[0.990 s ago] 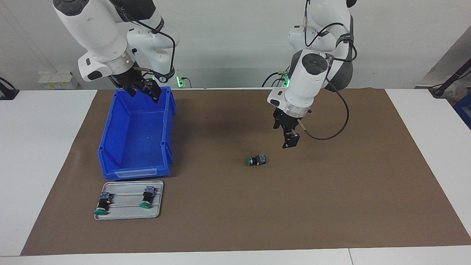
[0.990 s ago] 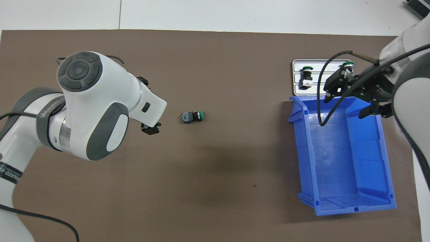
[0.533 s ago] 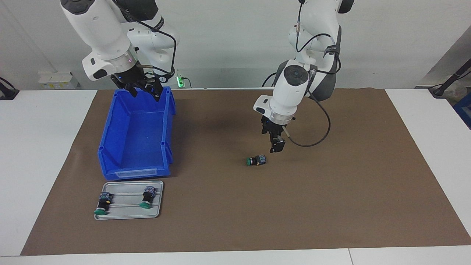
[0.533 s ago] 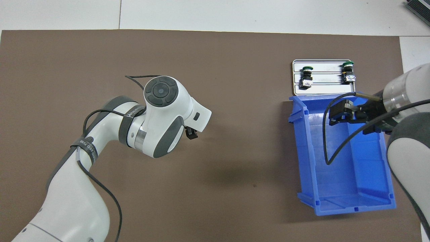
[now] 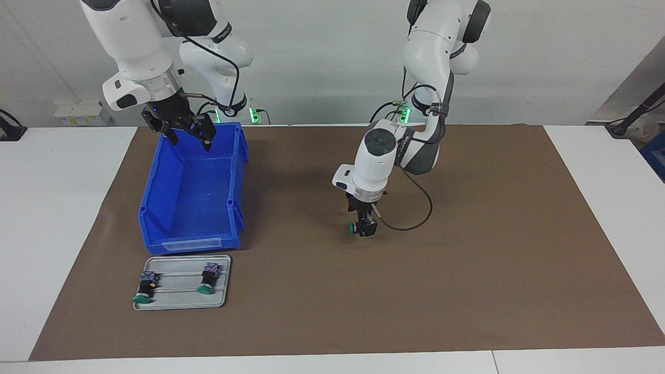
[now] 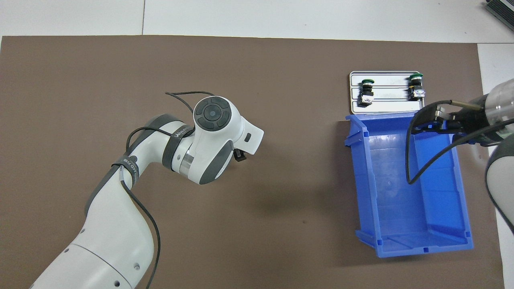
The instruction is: Place and press button with both arms
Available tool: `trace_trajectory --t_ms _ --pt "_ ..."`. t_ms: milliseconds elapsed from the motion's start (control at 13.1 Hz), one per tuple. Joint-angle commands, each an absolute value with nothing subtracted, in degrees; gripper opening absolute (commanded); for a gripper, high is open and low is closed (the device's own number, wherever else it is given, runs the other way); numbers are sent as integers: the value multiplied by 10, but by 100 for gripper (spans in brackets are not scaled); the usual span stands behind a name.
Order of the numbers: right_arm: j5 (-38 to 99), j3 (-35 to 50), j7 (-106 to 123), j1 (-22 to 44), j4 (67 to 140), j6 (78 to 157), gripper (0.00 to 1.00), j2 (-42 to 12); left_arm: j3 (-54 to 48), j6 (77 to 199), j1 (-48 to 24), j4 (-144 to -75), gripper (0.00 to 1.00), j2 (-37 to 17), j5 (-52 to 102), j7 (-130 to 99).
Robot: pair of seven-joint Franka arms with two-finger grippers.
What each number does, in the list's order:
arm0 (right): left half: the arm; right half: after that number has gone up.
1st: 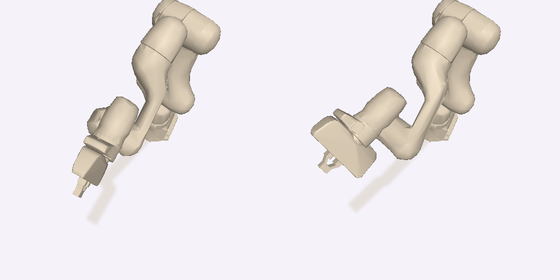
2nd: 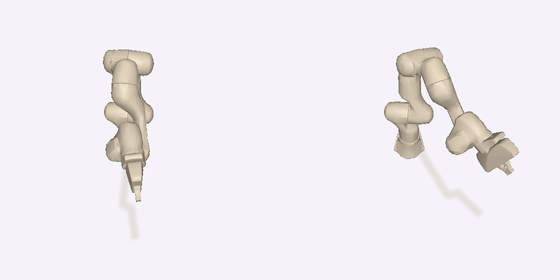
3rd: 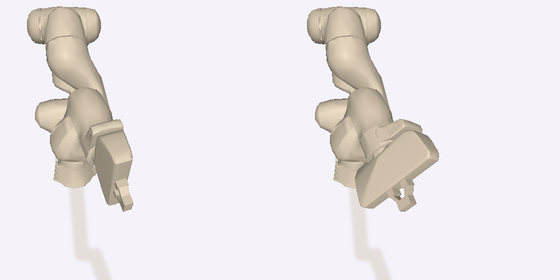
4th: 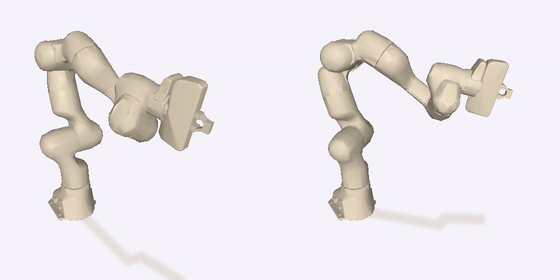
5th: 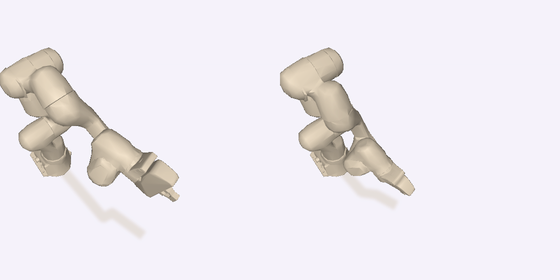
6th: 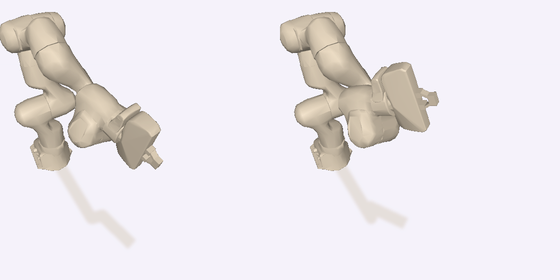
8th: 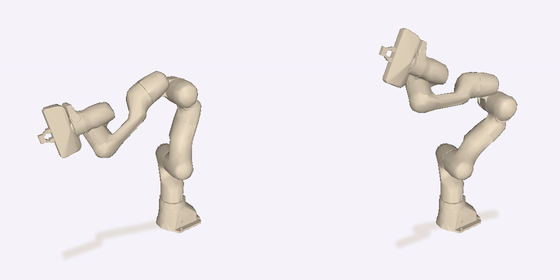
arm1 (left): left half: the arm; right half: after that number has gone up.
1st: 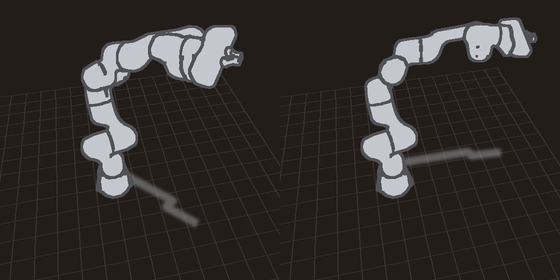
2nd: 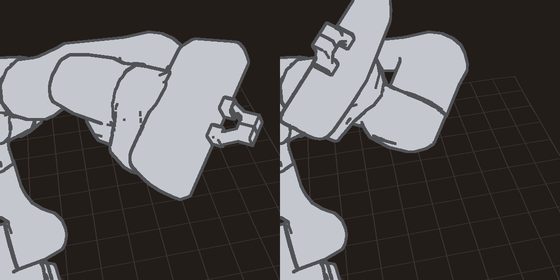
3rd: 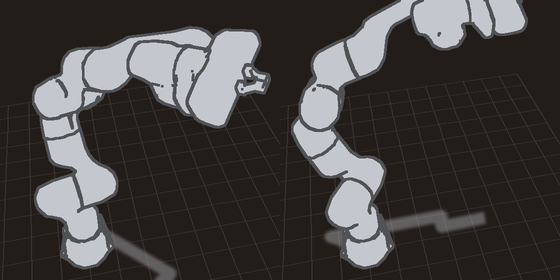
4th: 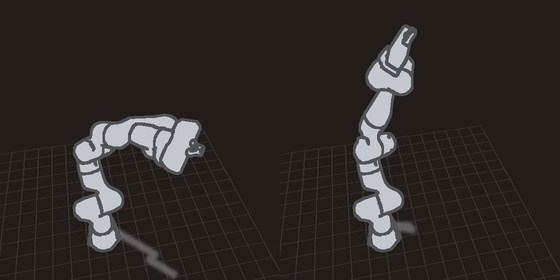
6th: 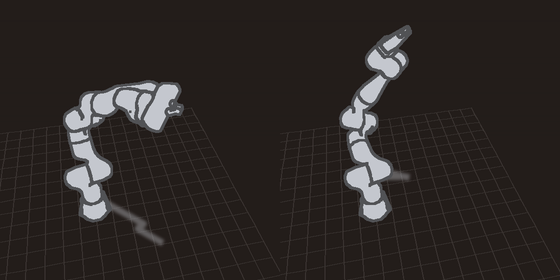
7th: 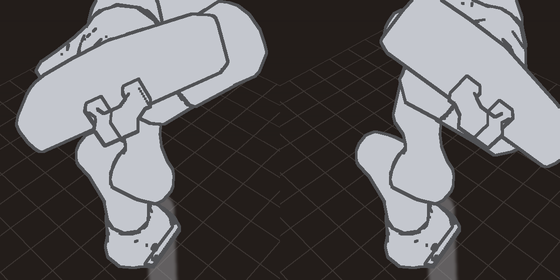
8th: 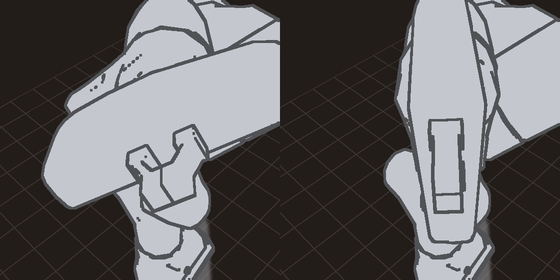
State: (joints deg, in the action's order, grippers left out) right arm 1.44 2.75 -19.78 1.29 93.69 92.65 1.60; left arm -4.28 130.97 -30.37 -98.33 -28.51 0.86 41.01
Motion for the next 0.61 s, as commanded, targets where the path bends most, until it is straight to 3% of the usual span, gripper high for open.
trace_trajectory --t_ms 0,76,152,305,381,457,533 --pt "14 33 -182 7 924 929 91 6 -30 1320 -317 -976 92 -297 -8 392" --pt "15 33 -182 7 927 932 91 7 -30 1319 -318 -978 89 -296 -8 392" --pt "16 33 -180 5 926 932 92 7 -29 1315 -318 -979 77 -296 -10 391" --pt "17 33 -137 -14 926 932 92 7 -29 1314 -319 -977 34 -296 -22 382" --pt "16 33 -114 -25 926 932 92 7 -29 1317 -319 -978 21 -296 -32 376" --pt "16 33 -106 -27 925 930 92 7 -29 1314 -321 -973 0 -295 -49 374" --pt "15 33 -106 -29 921 927 92 6 -30 1321 -320 -967 0 -296 -77 374"
